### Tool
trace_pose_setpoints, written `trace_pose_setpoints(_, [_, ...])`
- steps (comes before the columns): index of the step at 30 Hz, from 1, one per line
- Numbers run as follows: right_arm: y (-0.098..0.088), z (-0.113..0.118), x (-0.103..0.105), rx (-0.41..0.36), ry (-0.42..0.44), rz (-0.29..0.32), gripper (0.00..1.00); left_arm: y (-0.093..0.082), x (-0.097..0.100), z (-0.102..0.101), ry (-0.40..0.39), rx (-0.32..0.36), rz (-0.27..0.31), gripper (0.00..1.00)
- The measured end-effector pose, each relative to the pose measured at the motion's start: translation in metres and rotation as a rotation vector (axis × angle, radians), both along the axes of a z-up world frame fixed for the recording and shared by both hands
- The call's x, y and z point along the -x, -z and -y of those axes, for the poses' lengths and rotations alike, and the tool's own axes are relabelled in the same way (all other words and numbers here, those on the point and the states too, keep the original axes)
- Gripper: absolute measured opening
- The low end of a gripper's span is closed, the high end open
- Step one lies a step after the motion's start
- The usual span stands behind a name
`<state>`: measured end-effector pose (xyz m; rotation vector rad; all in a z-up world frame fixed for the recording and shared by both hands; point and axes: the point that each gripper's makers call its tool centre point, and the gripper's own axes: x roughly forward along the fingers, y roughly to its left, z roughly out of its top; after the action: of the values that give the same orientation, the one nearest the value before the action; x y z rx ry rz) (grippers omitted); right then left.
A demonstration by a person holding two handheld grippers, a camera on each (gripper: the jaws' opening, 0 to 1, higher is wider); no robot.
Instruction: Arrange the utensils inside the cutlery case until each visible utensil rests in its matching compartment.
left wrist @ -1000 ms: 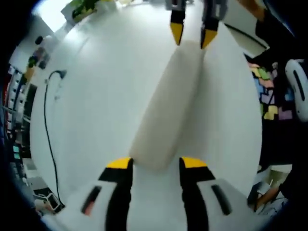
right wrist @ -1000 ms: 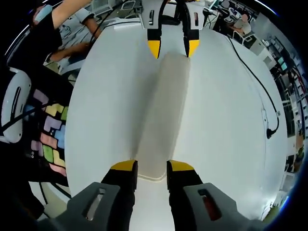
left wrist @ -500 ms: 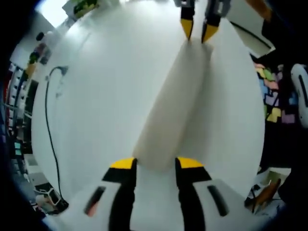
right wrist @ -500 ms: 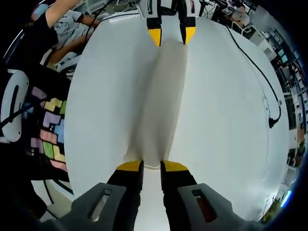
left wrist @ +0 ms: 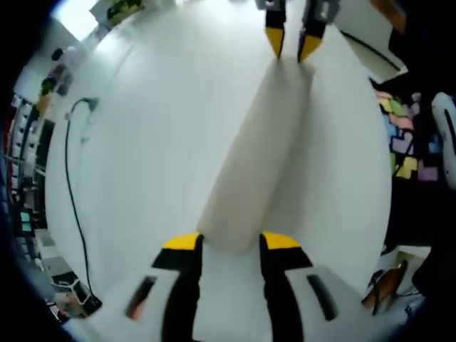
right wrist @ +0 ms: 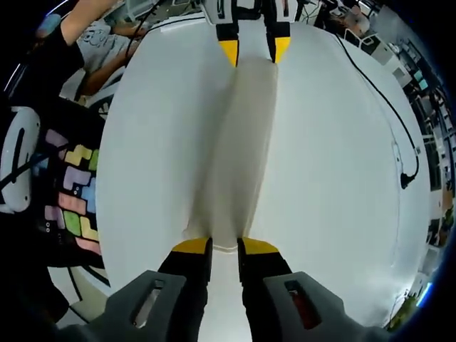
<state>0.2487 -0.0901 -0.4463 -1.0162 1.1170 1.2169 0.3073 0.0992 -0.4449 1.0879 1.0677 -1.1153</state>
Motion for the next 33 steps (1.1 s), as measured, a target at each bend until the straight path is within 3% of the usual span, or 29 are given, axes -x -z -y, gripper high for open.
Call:
trace_pose_setpoints(7, [-0.001, 0.001, -0.002, 0.001, 0.010, -0.009, 0.14, 0.000, 0.001, -0.002, -0.002, 0.018, 0.005, 0.34])
trace_pose_setpoints(12, [-0.002, 0.002, -0.004, -0.068, 0.004, -0.023, 0.14, 0.001, 0.000, 0.000, -0.022, 0.024, 0.048, 0.35])
trace_pose_setpoints(14, [-0.002, 0.004, -0.005, -0.096, 0.016, -0.025, 0.15, 0.000, 0.000, 0.000, -0.031, 0.025, 0.035, 0.36])
trace_pose_setpoints(16, [-0.001, 0.010, -0.007, -0.081, 0.036, -0.015, 0.19, -0.001, 0.004, 0.002, -0.069, 0.003, 0.001, 0.38])
trace_pose_setpoints(18, [-0.003, 0.015, -0.009, -0.071, 0.033, 0.006, 0.24, 0.000, 0.008, 0.004, -0.057, -0.019, -0.011, 0.43])
trace_pose_setpoints(21, [-0.013, 0.011, -0.010, -0.127, 0.035, 0.028, 0.31, -0.002, 0.003, 0.002, -0.032, -0.068, 0.048, 0.52])
trace_pose_setpoints(25, [-0.011, -0.001, -0.006, -0.159, 0.004, 0.039, 0.48, -0.006, -0.003, 0.009, 0.002, -0.033, 0.072, 0.67])
trace_pose_setpoints(28, [-0.003, -0.009, -0.007, -0.165, 0.035, 0.022, 0.53, 0.004, 0.006, 0.016, 0.088, 0.028, -0.022, 0.69])
trace_pose_setpoints(29, [0.000, -0.012, -0.009, -0.165, 0.043, 0.022, 0.53, 0.008, 0.007, 0.018, 0.081, 0.048, -0.054, 0.67])
trace_pose_setpoints(33, [0.008, -0.016, -0.010, -0.167, 0.074, 0.023, 0.53, 0.021, -0.006, 0.009, 0.044, 0.043, -0.056, 0.66])
